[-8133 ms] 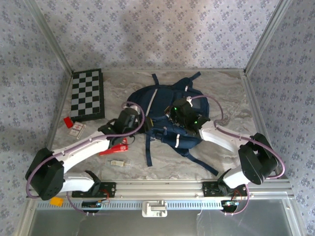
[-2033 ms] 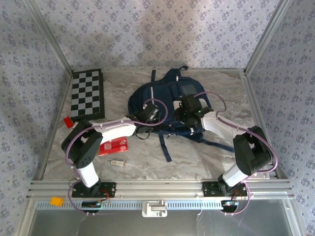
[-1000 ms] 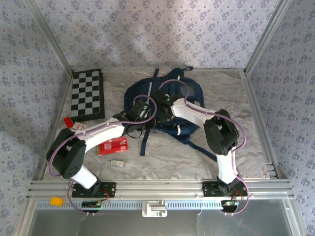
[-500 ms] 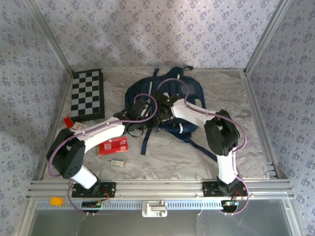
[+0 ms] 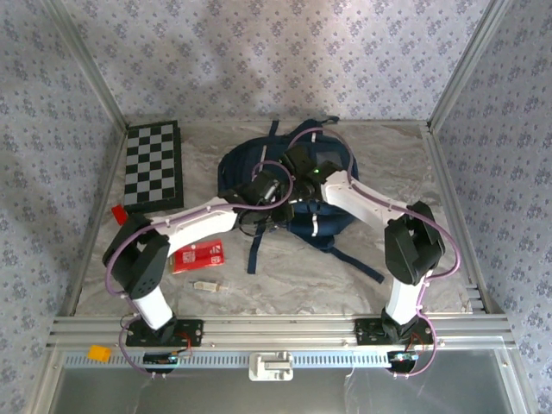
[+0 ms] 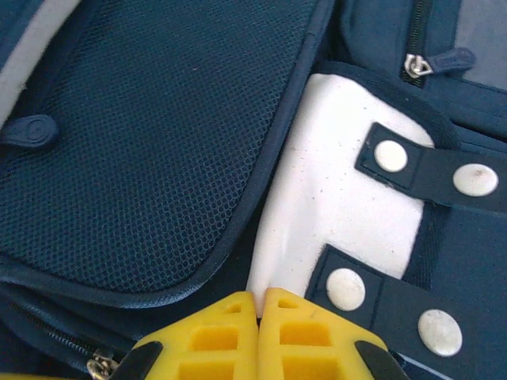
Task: Pack books, pencil case, and school supplies into a backpack
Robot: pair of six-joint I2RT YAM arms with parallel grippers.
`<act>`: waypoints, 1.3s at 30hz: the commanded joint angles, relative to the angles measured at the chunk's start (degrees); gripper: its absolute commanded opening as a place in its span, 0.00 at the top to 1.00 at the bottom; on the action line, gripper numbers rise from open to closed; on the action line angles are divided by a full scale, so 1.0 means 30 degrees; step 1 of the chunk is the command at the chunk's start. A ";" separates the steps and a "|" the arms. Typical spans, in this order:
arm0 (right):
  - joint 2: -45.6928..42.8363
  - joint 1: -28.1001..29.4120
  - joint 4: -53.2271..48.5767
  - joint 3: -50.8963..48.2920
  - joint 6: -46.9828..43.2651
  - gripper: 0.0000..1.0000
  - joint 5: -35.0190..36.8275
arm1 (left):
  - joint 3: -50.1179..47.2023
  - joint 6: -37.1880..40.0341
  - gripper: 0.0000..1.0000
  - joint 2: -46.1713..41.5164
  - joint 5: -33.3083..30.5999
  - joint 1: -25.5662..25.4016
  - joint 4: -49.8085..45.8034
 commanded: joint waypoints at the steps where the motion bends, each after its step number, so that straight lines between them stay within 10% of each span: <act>1: -0.1205 0.0053 0.1760 -0.0016 0.0704 1.00 -0.1226 | 0.0630 0.0393 0.59 0.0368 -0.0659 -0.0665 0.0680; 19: -0.1519 -0.0228 0.2287 -0.0397 0.1114 1.00 -0.2002 | 0.0908 0.0245 0.61 0.1485 -0.3172 -0.0503 0.0574; 39: -0.2006 -0.0576 0.2749 -0.0875 0.1349 1.00 -0.2424 | -0.0486 0.0348 0.88 0.0638 -0.4283 0.0478 0.1082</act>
